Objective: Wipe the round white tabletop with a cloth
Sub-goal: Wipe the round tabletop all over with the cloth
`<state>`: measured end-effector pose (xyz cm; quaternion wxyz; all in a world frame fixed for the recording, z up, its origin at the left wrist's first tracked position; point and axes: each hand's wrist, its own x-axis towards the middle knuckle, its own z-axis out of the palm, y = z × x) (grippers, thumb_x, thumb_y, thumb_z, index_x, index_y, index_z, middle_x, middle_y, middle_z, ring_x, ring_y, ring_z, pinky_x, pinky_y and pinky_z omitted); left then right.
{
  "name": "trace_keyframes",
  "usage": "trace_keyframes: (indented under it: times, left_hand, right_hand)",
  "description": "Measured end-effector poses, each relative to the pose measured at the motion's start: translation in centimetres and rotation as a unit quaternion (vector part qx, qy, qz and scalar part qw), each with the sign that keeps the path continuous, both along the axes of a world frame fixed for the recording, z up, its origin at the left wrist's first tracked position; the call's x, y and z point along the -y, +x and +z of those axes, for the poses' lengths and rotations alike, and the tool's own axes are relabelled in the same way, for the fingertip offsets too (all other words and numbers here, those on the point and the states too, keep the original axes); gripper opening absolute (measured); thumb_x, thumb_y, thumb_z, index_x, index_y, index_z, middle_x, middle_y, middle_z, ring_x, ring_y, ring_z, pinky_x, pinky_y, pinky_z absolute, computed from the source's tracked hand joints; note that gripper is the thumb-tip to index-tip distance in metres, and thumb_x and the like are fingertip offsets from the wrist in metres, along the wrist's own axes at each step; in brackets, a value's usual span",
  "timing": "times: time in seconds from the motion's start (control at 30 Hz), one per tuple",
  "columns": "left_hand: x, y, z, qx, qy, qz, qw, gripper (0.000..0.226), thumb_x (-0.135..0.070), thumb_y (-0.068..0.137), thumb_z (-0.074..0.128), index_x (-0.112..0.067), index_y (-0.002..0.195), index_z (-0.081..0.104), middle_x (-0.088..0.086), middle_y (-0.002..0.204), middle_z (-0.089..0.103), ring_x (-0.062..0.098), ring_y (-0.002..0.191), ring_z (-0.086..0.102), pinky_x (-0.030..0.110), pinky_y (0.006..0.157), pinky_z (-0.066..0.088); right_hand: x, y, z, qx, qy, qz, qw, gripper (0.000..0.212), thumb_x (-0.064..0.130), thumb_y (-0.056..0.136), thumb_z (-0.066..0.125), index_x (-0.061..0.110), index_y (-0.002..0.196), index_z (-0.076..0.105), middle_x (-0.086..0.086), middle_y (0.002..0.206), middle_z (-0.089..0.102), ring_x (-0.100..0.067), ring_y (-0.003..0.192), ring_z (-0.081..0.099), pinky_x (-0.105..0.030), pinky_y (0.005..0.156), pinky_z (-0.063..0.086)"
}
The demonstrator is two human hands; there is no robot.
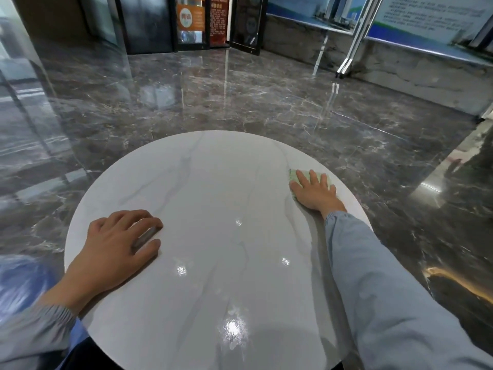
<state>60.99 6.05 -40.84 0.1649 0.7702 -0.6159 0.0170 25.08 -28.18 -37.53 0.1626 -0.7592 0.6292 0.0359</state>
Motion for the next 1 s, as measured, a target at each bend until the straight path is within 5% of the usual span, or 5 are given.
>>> trace_keyframes:
  times: [0.23,0.37,0.7,1.0]
  left_hand:
    - [-0.1,-0.1,0.3,-0.006,0.005,0.004,1.000,0.050,-0.069,0.092,0.038,-0.047,0.128,0.064,-0.014,0.136,0.060,0.020,0.128,0.052,0.051,0.103,0.038]
    - [-0.2,-0.3,0.4,-0.006,0.004,0.006,1.000,0.047,-0.068,0.093,0.039,-0.048,0.126,0.064,-0.017,0.134,0.059,0.021,0.126,0.054,0.051,0.102,0.040]
    - [-0.2,-0.1,0.0,-0.002,-0.008,0.009,1.000,0.044,-0.068,0.094,0.039,-0.049,0.126,0.062,-0.020,0.133,0.060,0.021,0.124,0.057,0.049,0.099,0.043]
    - [-0.6,-1.1,1.3,-0.010,0.012,0.014,1.000,0.050,-0.069,0.093,0.035,-0.047,0.127,0.064,-0.013,0.137,0.061,0.026,0.129,0.056,0.050,0.102,0.039]
  right_hand:
    - [-6.6,12.7,-1.2,0.006,-0.020,0.215,0.976,0.063,0.066,0.102,0.018,0.050,0.161,0.002,0.006,0.173,-0.009,-0.031,0.157,-0.016,-0.058,0.122,-0.009]
    - [-8.6,12.9,-1.6,0.024,-0.024,0.260,0.965,0.065,0.071,0.100,0.018,0.051,0.161,0.005,0.008,0.173,-0.006,-0.025,0.158,-0.013,-0.053,0.124,-0.005]
    - [-2.4,-6.4,0.6,-0.010,-0.023,-0.028,0.999,0.065,0.064,0.104,0.020,0.042,0.164,0.008,0.004,0.174,-0.003,-0.030,0.159,-0.007,-0.053,0.126,0.002]
    - [-8.2,-11.5,-0.7,0.007,-0.012,-0.048,0.999,0.064,0.064,0.104,0.019,0.045,0.163,0.003,0.003,0.173,-0.007,-0.032,0.158,-0.012,-0.055,0.125,0.007]
